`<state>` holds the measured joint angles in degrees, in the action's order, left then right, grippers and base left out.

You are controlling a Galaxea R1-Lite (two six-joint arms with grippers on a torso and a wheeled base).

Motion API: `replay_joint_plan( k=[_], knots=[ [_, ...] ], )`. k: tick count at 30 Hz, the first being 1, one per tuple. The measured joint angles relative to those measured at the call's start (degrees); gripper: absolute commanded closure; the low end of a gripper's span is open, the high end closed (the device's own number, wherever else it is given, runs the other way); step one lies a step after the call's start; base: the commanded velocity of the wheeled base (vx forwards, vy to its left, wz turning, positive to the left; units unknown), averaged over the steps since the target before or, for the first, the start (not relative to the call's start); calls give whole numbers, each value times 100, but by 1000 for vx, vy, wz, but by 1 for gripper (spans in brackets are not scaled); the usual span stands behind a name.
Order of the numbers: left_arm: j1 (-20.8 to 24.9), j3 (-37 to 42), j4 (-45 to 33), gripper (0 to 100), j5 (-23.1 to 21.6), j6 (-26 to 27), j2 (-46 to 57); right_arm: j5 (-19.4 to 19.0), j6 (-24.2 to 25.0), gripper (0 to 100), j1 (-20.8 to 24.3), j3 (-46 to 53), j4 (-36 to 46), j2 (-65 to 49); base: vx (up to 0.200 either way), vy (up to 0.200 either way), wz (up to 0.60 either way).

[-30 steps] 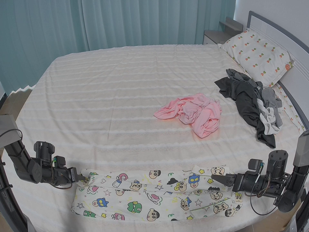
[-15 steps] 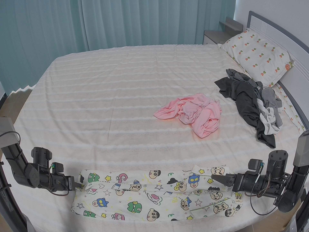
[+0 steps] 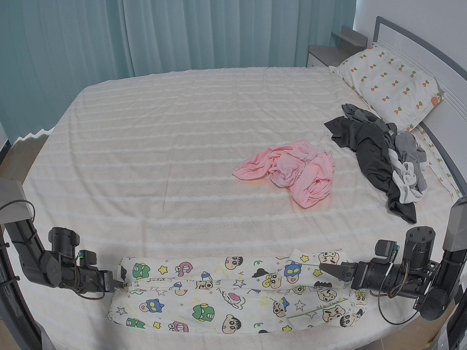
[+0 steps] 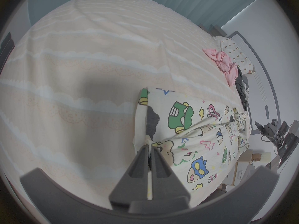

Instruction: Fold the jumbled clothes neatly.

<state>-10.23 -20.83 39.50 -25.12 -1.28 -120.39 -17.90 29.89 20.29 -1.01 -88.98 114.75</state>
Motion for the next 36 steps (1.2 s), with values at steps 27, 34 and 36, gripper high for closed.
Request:
replay_joint_plan(
  k=[27,34,36],
  knots=[
    [-525,218,84,0,-421,-22,328,27,-1,0,9,0,0,-12,0,0,0],
    [-176,140,79,0,-339,-46,291,325,-1,0,127,0,0,-37,0,0,0],
    [-54,100,84,0,-238,-41,196,343,0,0,151,0,0,-50,0,0,0]
  ],
)
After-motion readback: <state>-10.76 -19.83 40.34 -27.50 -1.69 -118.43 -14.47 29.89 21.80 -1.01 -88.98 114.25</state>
